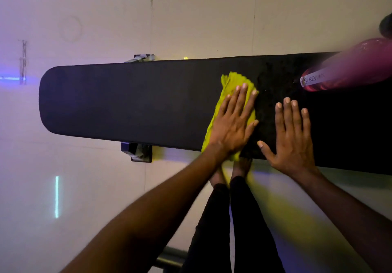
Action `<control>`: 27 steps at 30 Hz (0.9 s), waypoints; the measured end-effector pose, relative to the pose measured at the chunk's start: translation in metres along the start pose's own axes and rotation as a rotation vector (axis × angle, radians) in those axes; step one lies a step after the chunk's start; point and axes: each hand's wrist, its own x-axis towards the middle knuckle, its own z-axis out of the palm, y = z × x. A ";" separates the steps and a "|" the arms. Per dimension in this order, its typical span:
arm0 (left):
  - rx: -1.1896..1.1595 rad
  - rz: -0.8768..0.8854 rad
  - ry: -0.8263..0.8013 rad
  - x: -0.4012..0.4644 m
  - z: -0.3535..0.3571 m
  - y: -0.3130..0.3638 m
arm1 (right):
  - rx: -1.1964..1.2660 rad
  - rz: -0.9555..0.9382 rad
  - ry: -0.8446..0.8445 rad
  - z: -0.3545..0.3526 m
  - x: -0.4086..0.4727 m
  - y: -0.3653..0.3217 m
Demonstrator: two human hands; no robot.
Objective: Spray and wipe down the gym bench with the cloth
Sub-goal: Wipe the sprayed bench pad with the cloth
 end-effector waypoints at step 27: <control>0.029 -0.093 0.003 0.010 -0.004 -0.029 | -0.059 0.044 -0.020 0.000 0.003 -0.021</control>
